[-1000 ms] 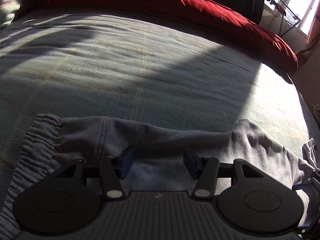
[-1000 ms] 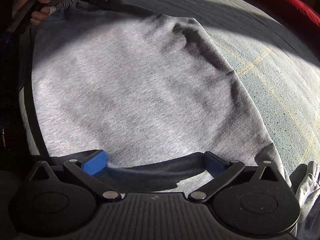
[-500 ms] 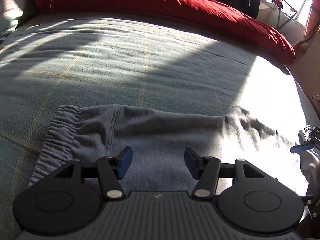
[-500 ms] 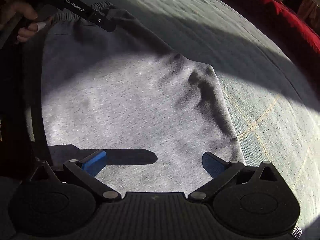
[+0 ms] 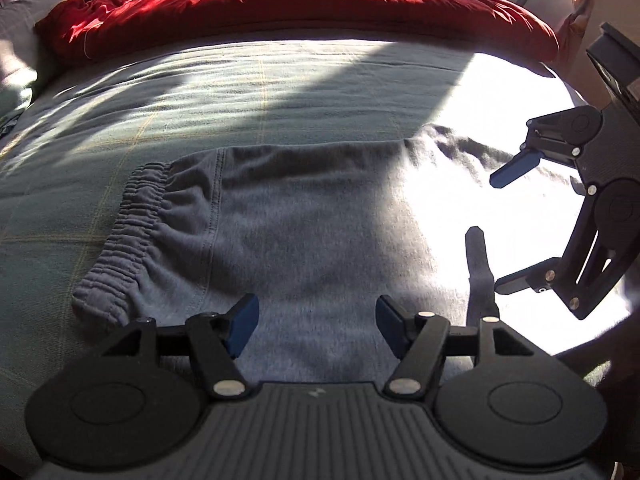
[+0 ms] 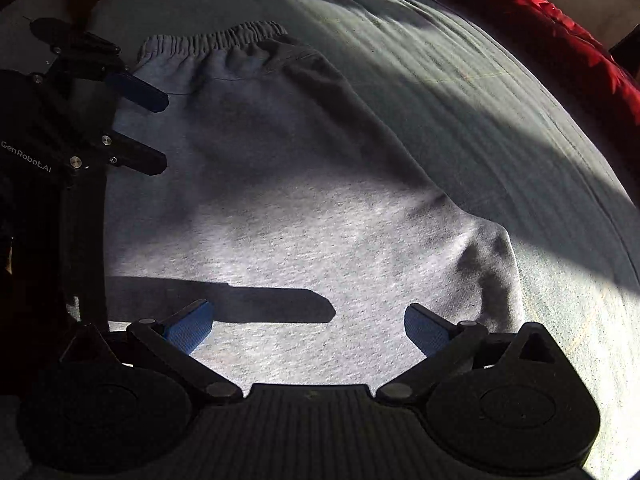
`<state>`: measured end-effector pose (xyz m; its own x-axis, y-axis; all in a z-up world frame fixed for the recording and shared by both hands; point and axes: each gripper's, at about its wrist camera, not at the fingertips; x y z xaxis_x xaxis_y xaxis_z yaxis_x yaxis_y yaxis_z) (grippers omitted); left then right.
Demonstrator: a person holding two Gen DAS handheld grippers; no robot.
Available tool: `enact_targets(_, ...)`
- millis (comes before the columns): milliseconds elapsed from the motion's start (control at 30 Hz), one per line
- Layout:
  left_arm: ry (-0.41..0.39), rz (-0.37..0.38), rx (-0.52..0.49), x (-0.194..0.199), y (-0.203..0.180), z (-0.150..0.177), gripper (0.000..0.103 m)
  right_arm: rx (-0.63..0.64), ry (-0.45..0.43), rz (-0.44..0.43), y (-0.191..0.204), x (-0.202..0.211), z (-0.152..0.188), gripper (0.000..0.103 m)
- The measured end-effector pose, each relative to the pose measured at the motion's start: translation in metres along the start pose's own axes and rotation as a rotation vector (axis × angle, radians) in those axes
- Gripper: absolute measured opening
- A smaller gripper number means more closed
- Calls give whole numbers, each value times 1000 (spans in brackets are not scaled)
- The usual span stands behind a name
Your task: Fold clothes
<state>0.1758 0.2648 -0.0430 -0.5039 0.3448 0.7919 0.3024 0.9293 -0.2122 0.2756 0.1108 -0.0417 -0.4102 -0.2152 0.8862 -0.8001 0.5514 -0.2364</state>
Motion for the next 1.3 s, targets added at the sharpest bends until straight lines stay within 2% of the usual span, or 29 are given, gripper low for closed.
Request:
enact_targets(100, 38, 0, -7, -8, -11, 14, 67, 5, 28, -9, 4, -8, 2, 103)
enact_targets(200, 13, -7, -8, -2, -23, 18, 65, -38, 75, -19, 4, -18, 7, 103)
enact_targets(333, -38, 106, -9, 7, -36, 16, 67, -115, 104, -34, 0, -25, 8, 103)
enact_targets(467, 49, 121, 62, -7, -33, 29, 66, -107, 106, -35, 1, -27, 7, 103)
enact_targets(633, 6, 111, 76, 13, -33, 26, 66, -125, 70, -29, 0, -18, 9, 103)
enact_targets(733, -31, 87, 21, 14, -41, 15, 66, -142, 18, -43, 5, -3, 20, 103)
enact_targets(900, -12, 0, 21, -8, -57, -1, 66, -174, 30, -102, 9, 5, 51, 103)
enact_targets(1033, 2, -76, 36, -20, -77, -17, 66, -217, -24, -101, -2, 26, 74, 103)
enact_targets(1200, 23, -54, 35, -39, -119, -48, 67, -283, -84, -23, -38, 68, 122, 103)
enact_targets(1300, 32, 5, -1, -55, -156, -69, 66, -345, -98, 36, -66, 91, 157, 103)
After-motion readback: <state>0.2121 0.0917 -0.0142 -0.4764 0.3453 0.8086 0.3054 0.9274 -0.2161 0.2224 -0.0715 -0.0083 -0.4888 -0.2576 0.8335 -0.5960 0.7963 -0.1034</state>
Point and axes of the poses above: each gripper's, at about its wrist camera, not at the fingertips, and x roughly against the way its jaws point, y to its left, z to its underside, and after that the axes turned 12 degrees about z, right-handed
